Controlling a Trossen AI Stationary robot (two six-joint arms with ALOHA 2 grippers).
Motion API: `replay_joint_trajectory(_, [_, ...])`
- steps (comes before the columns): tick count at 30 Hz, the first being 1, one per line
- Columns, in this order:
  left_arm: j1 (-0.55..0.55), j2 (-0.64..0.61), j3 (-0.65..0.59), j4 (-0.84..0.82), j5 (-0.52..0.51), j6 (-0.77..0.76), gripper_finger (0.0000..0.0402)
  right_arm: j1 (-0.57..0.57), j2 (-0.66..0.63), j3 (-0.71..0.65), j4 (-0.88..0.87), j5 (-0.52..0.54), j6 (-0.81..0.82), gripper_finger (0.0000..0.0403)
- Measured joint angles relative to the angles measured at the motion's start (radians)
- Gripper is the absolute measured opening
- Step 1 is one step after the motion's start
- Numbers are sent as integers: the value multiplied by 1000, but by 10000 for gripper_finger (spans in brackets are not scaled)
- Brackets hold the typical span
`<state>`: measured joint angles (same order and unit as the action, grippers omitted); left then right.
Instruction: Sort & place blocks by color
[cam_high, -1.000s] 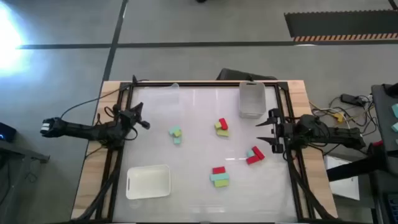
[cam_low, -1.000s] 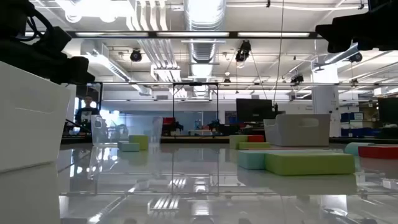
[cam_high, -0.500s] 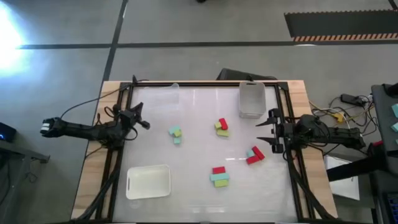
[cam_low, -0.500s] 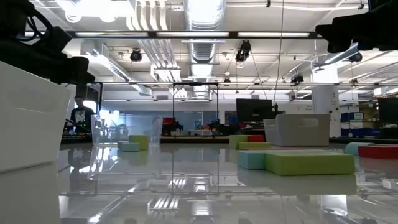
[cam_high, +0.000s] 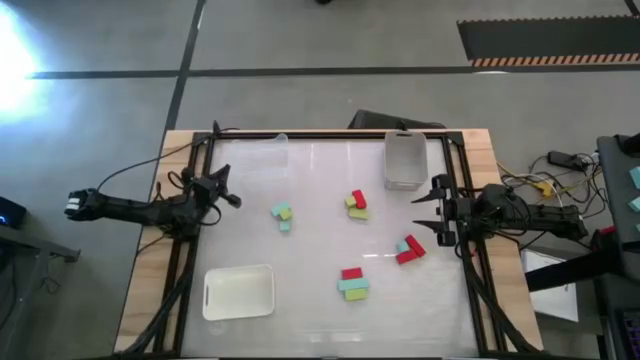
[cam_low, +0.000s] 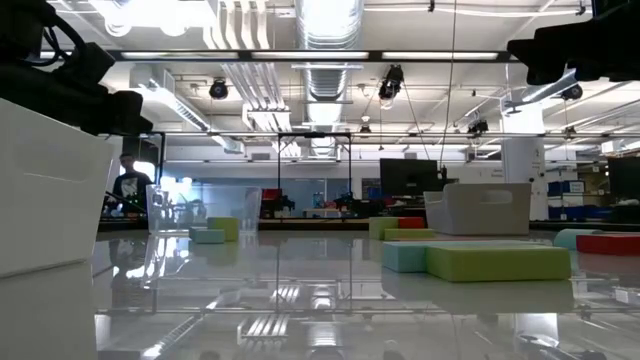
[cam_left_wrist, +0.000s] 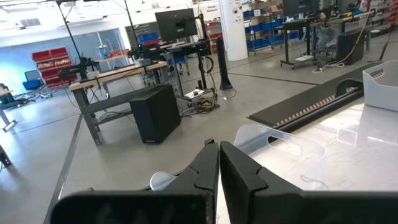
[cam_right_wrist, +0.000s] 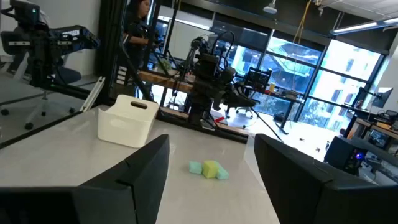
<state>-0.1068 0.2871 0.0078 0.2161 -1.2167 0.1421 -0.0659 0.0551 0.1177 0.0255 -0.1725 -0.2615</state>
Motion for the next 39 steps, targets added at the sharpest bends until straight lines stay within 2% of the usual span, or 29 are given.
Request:
replay_joint_trajectory(28, [0,0,0,2,0,-7,0,0,0,0,14,0,0,226])
replay_joint_trajectory(30, [0,0,0,18,10,-87,0,0,0,0,17,0,7,226])
replay_joint_trajectory(33, [-1,0,0,33,66,-313,0,0,0,0,17,-1,73,226])
replay_joint_trajectory(35, [-1,-1,0,58,68,-414,0,0,0,0,17,-1,133,226])
replay_joint_trajectory(39, [-1,-1,0,82,71,-474,0,0,0,0,16,0,258,226])
